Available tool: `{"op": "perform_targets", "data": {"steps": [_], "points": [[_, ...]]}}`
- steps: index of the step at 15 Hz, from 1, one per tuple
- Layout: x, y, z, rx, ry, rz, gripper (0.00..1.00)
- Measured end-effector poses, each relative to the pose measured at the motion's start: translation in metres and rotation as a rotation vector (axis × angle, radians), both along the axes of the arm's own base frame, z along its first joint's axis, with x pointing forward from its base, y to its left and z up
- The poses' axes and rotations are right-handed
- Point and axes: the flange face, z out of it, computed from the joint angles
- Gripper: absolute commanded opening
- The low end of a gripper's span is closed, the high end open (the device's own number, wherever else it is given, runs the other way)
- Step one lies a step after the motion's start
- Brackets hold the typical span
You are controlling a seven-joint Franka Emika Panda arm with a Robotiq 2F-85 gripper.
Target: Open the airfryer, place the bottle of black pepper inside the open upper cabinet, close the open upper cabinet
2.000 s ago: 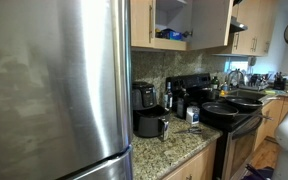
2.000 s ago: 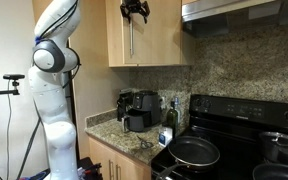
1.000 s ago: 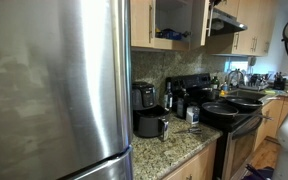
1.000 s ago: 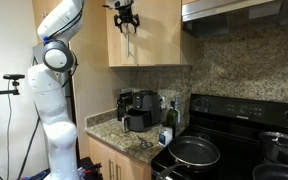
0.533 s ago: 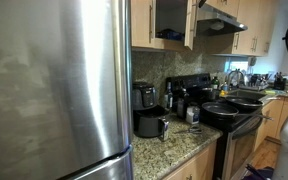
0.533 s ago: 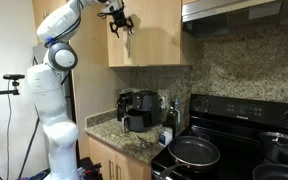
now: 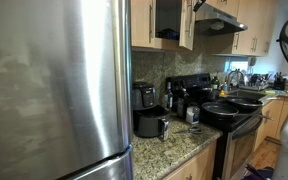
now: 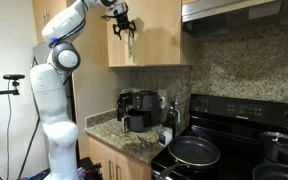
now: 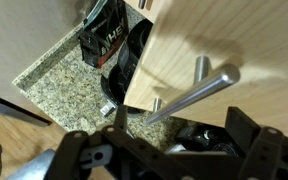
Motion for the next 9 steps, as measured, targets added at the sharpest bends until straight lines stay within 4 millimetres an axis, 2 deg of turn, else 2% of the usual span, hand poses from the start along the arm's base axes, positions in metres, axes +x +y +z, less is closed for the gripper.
{"op": "perform_targets", "data": {"steps": [2,5,9], "points": [[0.027,0.006,-0.007,0.051,0.005,-0.005,1.0],[0.058,0.016,-0.014,0.102,-0.002,-0.015,1.0],[0.081,0.029,-0.017,0.135,-0.018,-0.025,1.0]]}}
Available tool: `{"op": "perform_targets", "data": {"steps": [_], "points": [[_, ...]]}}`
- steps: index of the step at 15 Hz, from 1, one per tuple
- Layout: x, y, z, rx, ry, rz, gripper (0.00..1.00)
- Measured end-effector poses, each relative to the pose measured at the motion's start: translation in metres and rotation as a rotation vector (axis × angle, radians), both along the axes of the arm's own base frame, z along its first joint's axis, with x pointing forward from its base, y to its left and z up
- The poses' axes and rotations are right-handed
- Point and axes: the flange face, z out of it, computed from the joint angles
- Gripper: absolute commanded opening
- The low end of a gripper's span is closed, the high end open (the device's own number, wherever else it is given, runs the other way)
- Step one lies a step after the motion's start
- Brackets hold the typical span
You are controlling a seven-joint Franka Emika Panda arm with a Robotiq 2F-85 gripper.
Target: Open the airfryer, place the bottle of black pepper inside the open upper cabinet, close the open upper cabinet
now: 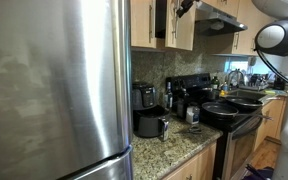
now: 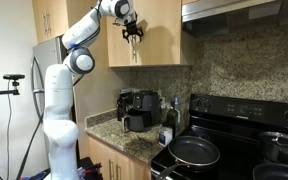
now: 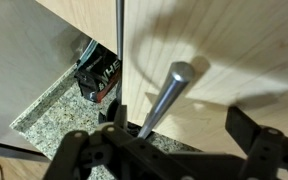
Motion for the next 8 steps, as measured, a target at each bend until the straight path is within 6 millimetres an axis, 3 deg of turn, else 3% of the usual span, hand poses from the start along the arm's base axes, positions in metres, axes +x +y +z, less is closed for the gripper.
{"op": "perform_targets", "data": {"steps": [4,8], "points": [[0.012,0.022,-0.001,-0.019,-0.024,-0.011,1.0],[0.005,0.059,0.003,-0.016,-0.047,0.071,1.0]]}}
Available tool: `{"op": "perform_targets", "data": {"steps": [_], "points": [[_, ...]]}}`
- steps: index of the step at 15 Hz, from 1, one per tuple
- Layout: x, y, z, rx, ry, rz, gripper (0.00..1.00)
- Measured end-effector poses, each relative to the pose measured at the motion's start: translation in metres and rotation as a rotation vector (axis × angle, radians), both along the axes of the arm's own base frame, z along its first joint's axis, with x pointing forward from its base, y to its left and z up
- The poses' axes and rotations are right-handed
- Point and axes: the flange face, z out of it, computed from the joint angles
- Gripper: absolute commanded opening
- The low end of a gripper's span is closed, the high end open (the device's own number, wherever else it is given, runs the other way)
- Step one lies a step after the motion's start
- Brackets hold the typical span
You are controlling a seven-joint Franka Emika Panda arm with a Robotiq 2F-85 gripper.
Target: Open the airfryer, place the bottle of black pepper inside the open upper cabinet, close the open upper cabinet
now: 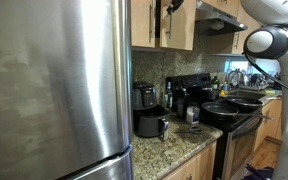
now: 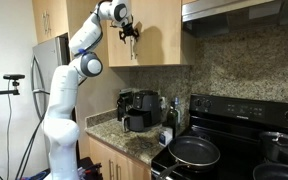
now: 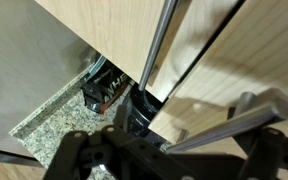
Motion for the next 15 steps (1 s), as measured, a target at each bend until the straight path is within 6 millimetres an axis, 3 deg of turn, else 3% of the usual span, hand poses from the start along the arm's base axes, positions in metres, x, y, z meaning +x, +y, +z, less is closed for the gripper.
{"op": "perform_targets", "data": {"steps": [4,10,12,15], "points": [[-0.016,-0.001,0.024,-0.063,-0.129,-0.082,1.0],[-0.046,-0.022,0.056,-0.086,-0.26,-0.173,1.0],[-0.043,-0.02,0.052,-0.091,-0.243,-0.164,1.0],[-0.015,-0.017,0.026,-0.113,-0.158,-0.162,1.0]]}}
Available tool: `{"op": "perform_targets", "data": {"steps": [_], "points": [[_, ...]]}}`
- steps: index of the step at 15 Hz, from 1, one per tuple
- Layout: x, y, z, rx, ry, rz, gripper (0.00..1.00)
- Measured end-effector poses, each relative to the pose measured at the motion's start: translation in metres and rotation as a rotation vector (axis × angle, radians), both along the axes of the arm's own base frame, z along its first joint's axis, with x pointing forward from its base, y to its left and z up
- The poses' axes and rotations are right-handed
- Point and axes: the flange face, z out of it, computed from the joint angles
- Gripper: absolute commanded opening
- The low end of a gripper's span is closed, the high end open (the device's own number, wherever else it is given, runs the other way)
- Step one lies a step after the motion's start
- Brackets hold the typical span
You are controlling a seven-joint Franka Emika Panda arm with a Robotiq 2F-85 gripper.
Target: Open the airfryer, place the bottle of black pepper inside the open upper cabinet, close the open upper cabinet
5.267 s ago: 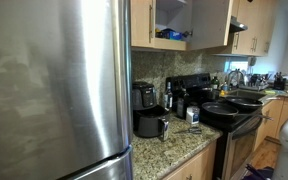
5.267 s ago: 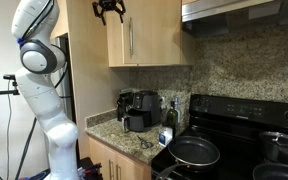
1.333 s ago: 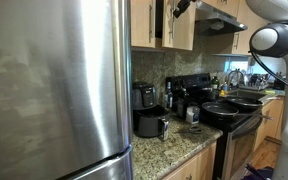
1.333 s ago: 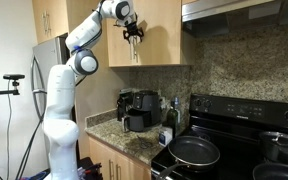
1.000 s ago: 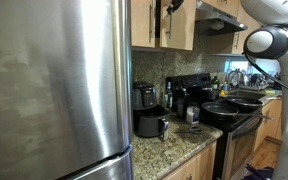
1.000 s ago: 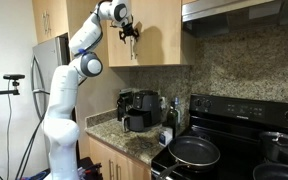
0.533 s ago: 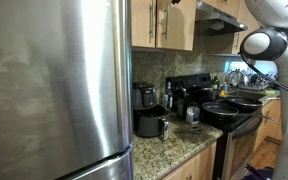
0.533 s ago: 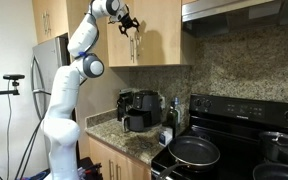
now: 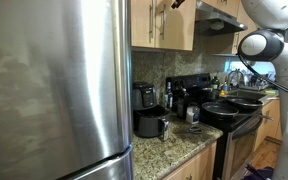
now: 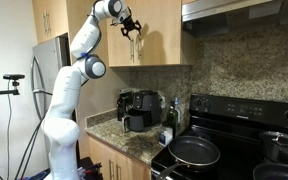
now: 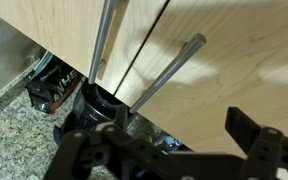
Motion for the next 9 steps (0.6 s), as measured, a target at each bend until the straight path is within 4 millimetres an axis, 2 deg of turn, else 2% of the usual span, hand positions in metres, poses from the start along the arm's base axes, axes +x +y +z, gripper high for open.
{"op": "perform_targets", "data": {"steps": [4,9], "points": [[0.046,-0.001,-0.034,0.005,0.074,-0.029,1.0],[0.072,-0.004,-0.056,0.029,0.128,-0.067,1.0]]}}
